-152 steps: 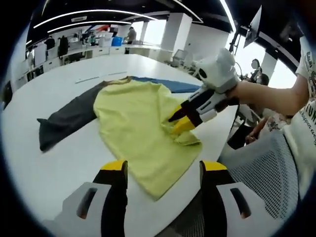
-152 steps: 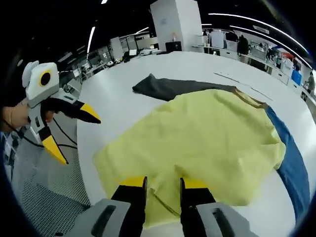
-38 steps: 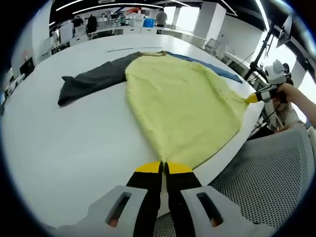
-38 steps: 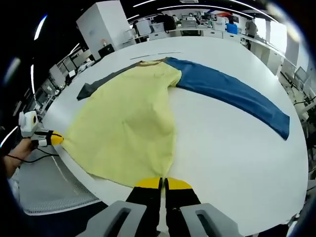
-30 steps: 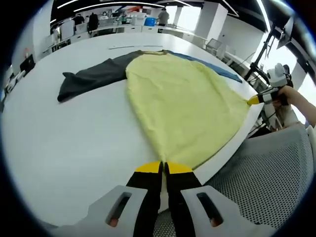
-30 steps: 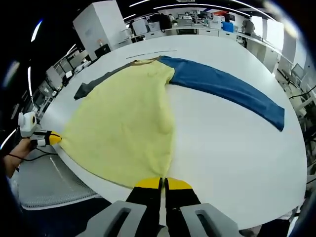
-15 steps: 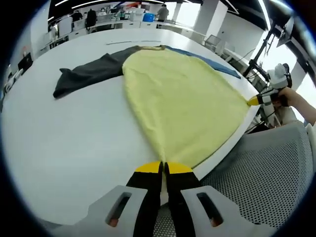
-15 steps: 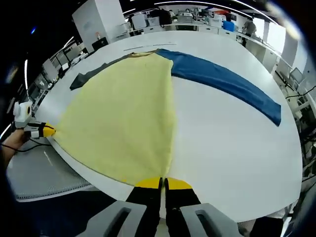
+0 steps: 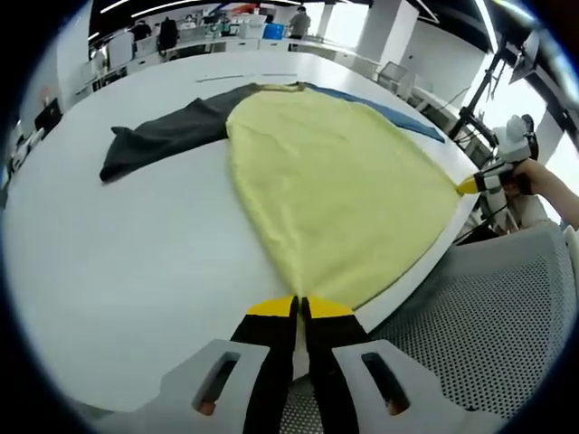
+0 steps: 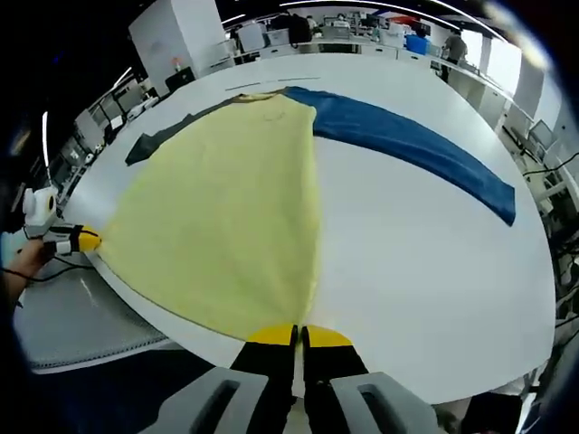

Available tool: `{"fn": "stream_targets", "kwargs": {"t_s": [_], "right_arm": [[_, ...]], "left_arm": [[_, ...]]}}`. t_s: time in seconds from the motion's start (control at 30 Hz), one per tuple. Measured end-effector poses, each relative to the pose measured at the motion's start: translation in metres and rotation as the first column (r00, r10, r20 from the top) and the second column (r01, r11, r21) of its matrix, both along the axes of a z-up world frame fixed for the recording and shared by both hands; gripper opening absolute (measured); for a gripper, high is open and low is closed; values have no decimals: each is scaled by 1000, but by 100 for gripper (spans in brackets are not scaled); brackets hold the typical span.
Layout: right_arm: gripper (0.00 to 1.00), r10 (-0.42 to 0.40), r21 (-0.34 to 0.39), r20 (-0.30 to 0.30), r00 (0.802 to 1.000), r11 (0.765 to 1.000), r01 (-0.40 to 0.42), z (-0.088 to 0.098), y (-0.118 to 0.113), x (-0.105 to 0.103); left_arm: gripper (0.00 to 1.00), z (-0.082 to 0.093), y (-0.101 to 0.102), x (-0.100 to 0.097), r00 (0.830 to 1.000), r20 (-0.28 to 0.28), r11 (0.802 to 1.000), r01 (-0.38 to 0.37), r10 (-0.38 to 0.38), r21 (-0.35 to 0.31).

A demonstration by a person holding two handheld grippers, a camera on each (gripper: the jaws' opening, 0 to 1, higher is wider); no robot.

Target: Fold the garment on the visible template until the final outline fits inside the template.

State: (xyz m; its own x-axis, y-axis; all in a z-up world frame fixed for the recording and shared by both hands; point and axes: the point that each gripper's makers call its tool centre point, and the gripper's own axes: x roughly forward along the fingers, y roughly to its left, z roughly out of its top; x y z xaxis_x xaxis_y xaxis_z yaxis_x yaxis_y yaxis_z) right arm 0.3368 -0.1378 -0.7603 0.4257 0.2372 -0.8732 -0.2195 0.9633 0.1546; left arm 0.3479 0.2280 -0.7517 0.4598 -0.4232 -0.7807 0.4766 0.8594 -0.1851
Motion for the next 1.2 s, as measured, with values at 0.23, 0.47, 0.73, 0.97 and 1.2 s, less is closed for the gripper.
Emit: {"fn": "stream_targets", "kwargs": {"t_s": [0.23, 0.47, 0.73, 0.97, 1.2], "right_arm": [[27, -97, 63, 30, 995, 993, 95, 15, -2, 9], [52, -2, 50, 66, 998, 999, -1, 22, 7, 15], [76, 7, 85, 128, 992, 996, -18, 34, 15, 28], [94, 15, 108, 215, 977, 993, -39, 53, 12, 48], [99, -18, 114, 267, 964, 993, -13, 65, -7, 66]], "left_arm": [[29, 15, 1, 10, 996, 83, 1000, 12, -11, -7], [50, 28, -9, 21, 993, 113, 998, 49, -46, -29], [73, 37, -19, 27, 981, 162, 994, 108, -104, -11], [86, 57, -28, 37, 970, 218, 991, 124, -111, -51], [94, 70, -32, 45, 962, 252, 988, 131, -107, -80]]}}
